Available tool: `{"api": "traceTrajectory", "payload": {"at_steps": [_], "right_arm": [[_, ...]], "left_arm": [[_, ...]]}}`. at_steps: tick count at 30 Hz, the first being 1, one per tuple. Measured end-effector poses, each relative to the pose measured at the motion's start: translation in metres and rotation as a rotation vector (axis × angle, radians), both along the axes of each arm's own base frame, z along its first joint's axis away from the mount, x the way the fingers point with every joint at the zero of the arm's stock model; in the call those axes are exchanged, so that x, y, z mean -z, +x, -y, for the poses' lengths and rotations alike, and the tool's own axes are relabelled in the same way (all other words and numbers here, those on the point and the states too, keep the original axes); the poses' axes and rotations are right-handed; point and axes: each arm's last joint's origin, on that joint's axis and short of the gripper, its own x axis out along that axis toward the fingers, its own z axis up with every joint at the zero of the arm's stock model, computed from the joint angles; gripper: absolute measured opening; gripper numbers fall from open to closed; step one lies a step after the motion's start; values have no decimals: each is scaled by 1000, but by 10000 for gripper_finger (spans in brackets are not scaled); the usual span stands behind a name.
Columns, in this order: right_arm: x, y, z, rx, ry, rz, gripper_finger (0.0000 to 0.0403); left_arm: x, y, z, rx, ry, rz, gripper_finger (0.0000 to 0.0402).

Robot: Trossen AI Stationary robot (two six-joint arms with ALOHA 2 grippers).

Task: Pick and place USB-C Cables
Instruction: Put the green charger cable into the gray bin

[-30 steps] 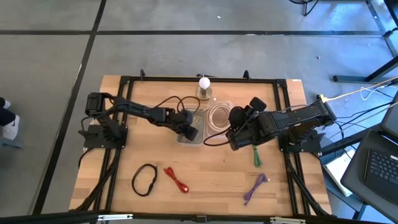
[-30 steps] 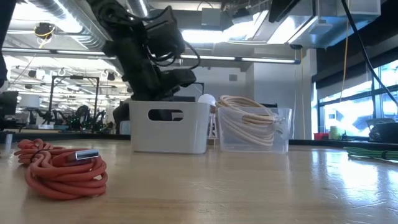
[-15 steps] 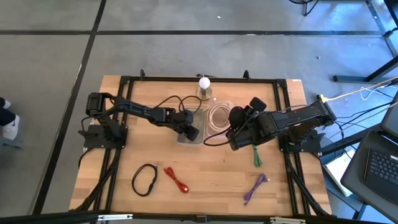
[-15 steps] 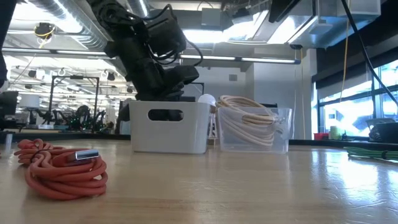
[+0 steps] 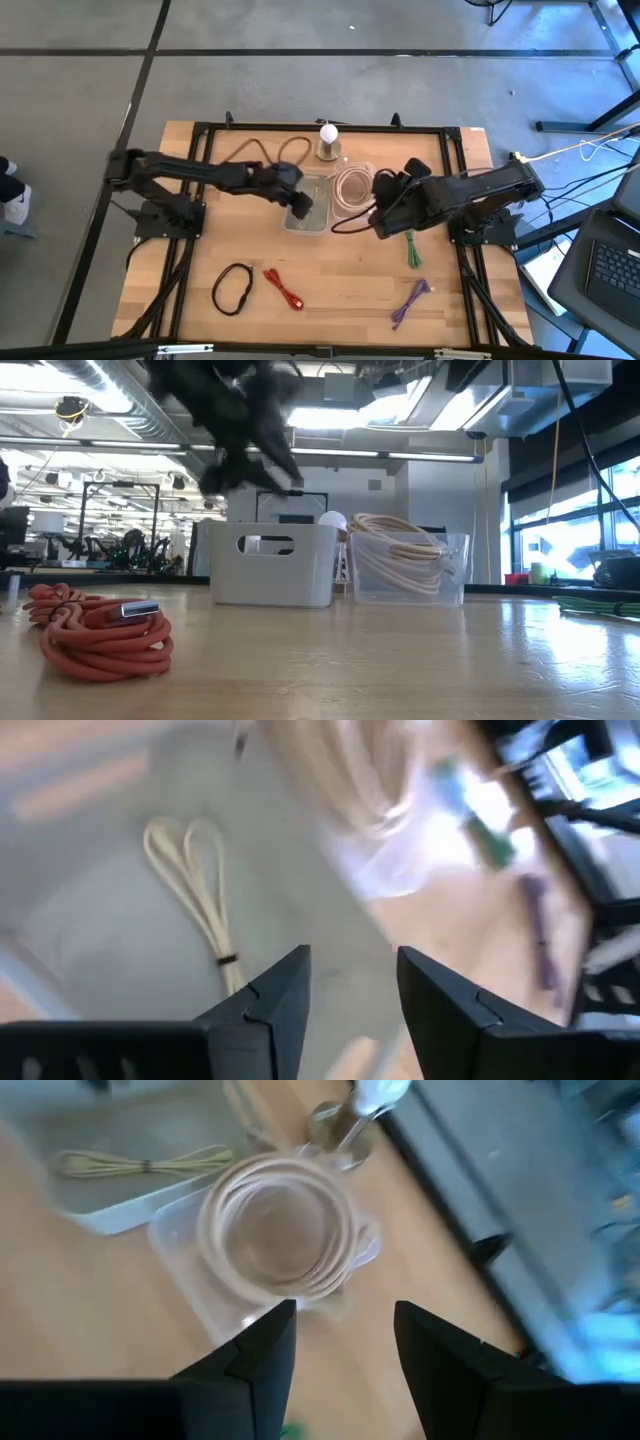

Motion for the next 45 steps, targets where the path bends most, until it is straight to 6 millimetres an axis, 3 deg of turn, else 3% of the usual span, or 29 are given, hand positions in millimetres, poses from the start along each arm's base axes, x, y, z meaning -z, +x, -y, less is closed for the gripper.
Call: {"api": "traceTrajectory", "payload": {"at_steps": [6,11,14,19,25,29,45], "right_arm": [[-1,-48,-10,139,359,56,173],[35,-92,-30,352,572,79,173],[66,-105,-37,428,618,132,173],[114,-106,-34,527,625,150,173],[152,-106,-13,646,569,71,173],[169,-109,-4,699,573,33,173],[228,-110,8,677,665,211,173]], "left_arm": [[-53,-51,8,19,155,76,131],[-81,-91,11,5,278,133,130],[-93,-108,11,13,347,186,132],[-107,-130,12,6,451,247,129],[-115,-144,11,-64,497,278,131],[-115,-146,11,-67,499,277,128],[-116,-145,10,-31,574,264,128]]}}
